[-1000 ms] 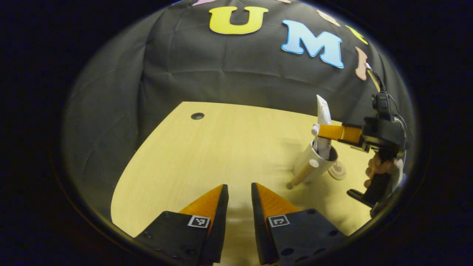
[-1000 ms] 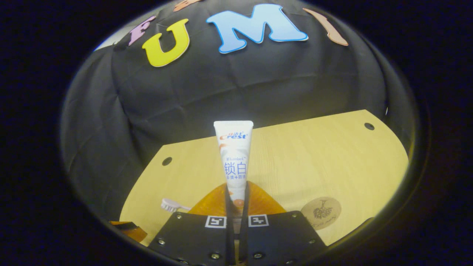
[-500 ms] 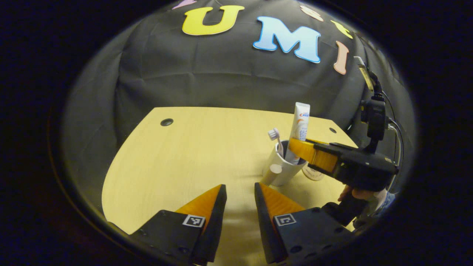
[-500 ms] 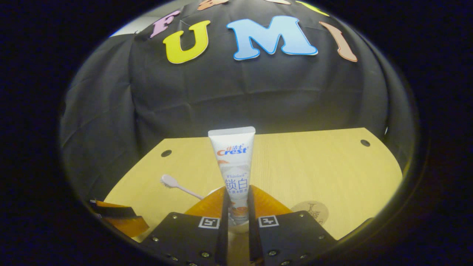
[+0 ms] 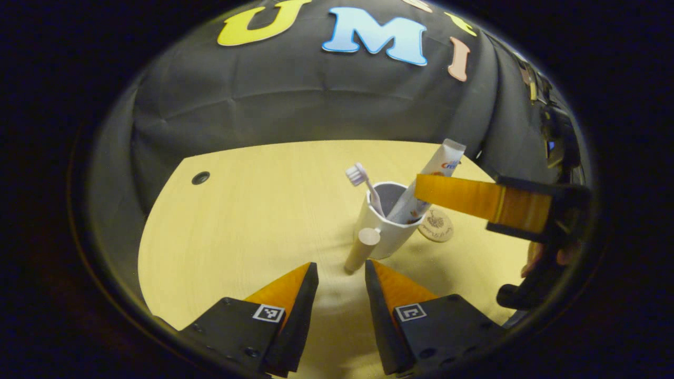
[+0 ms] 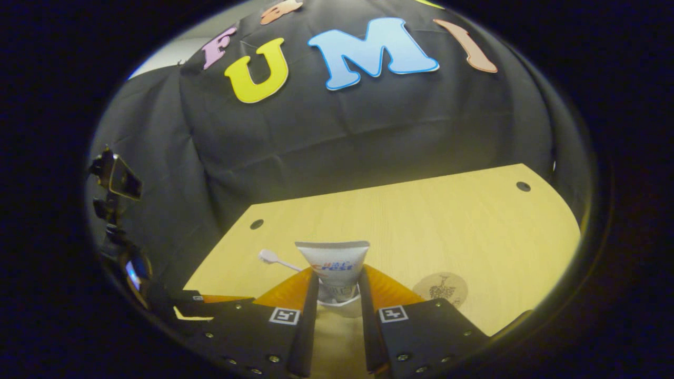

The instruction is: Put the toothbrush and toothpaste on the desktop into the cup, then pick up the cup and place it on the coaster on the desktop.

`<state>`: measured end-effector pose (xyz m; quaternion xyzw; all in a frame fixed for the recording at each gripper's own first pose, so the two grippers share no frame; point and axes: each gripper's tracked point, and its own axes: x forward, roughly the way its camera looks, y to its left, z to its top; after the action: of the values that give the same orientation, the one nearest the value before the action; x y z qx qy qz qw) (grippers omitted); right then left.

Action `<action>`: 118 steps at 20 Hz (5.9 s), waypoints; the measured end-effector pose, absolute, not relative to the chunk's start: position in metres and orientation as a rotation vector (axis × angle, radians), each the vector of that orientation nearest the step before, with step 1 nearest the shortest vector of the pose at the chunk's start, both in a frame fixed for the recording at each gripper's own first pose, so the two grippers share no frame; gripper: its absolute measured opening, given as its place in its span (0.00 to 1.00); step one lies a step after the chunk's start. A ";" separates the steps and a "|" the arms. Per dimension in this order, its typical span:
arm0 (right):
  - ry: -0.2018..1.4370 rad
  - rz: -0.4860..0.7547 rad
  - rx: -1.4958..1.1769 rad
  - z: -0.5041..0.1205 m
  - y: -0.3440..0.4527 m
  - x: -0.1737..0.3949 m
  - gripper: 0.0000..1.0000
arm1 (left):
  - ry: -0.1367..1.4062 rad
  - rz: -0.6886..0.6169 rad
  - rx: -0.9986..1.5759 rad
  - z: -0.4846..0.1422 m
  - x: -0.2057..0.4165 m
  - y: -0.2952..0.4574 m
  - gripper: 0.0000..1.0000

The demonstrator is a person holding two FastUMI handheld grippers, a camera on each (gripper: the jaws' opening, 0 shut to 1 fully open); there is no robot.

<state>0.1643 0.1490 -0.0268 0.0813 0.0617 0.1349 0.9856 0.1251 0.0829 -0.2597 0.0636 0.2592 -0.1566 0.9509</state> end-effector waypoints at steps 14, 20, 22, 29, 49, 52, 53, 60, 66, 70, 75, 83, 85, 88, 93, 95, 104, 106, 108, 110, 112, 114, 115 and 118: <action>0.113 0.253 0.184 -0.016 0.129 0.148 0.51 | 0.583 -0.465 0.377 -0.287 0.165 0.068 0.66; 0.115 0.176 0.226 -0.018 0.089 0.135 0.48 | 0.618 -0.531 0.499 -0.299 0.179 0.064 0.66; 0.132 0.146 0.238 -0.025 0.078 0.131 0.48 | 0.642 -0.560 0.547 -0.302 0.179 0.064 0.61; 0.188 0.068 0.285 -0.062 0.049 0.126 0.51 | 0.692 -0.608 0.629 -0.313 0.186 0.062 0.41; 0.262 0.034 0.293 -0.082 0.039 0.120 0.48 | 0.478 -0.591 0.482 -0.275 0.192 0.018 0.17; 0.272 0.030 0.300 -0.088 0.038 0.119 0.51 | 0.441 -0.589 0.465 -0.263 0.193 0.003 0.17; 0.275 0.030 0.300 -0.089 0.037 0.118 0.48 | 0.427 -0.589 0.461 -0.258 0.194 -0.002 0.17; 0.296 0.032 0.302 -0.100 0.033 0.114 0.51 | 0.341 -0.584 0.430 -0.227 0.203 -0.035 0.17; 0.317 0.025 0.307 -0.112 0.025 0.109 0.48 | 0.278 -0.553 0.409 -0.217 0.214 -0.053 0.17; 0.335 0.024 0.306 -0.120 0.019 0.107 0.51 | 0.227 -0.536 0.391 -0.205 0.220 -0.060 0.17; 0.349 0.025 0.306 -0.126 0.014 0.104 0.51 | 0.184 -0.580 0.391 -0.192 0.221 -0.102 0.17; 0.351 -0.008 0.316 -0.127 -0.016 0.096 0.51 | 0.161 -0.648 0.365 -0.201 0.227 -0.172 0.17; 0.357 -0.019 0.323 -0.131 -0.024 0.094 0.51 | 0.167 -0.646 0.357 -0.208 0.233 -0.181 0.17; 0.364 -0.028 0.342 -0.134 -0.033 0.089 0.51 | 0.181 -0.629 0.353 -0.220 0.238 -0.181 0.17; 0.371 -0.029 0.341 -0.138 -0.041 0.083 0.51 | 0.159 -0.601 0.348 -0.221 0.231 -0.173 0.17; 0.372 -0.020 0.341 -0.139 -0.038 0.081 0.51 | 0.151 -0.595 0.366 -0.225 0.223 -0.170 0.17; 0.374 0.013 0.336 -0.143 -0.030 0.064 0.51 | 0.190 -0.535 0.366 -0.250 0.192 -0.136 0.17; 0.373 0.011 0.340 -0.144 -0.031 0.060 0.51 | 0.198 -0.527 0.383 -0.259 0.185 -0.132 0.17; 0.373 0.010 0.346 -0.146 -0.031 0.057 0.51 | 0.201 -0.515 0.391 -0.266 0.181 -0.126 0.17; 0.373 0.010 0.349 -0.146 -0.031 0.055 0.51 | 0.203 -0.503 0.397 -0.270 0.177 -0.123 0.23; 0.372 0.011 0.349 -0.146 -0.031 0.052 0.51 | 0.213 -0.495 0.403 -0.276 0.176 -0.120 0.20; 0.370 0.012 0.351 -0.146 -0.032 0.051 0.51 | 0.229 -0.486 0.407 -0.282 0.175 -0.114 0.20; 0.370 0.013 0.352 -0.146 -0.032 0.050 0.51 | 0.240 -0.480 0.408 -0.287 0.174 -0.111 0.20; 0.370 0.018 0.352 -0.146 -0.032 0.050 0.51 | 0.261 -0.465 0.417 -0.299 0.173 -0.104 0.21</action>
<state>0.0497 -0.0324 -0.1464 0.1740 0.1831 0.0088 0.9675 0.1734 -0.1045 -0.2995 0.2047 0.1279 -0.2279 0.9433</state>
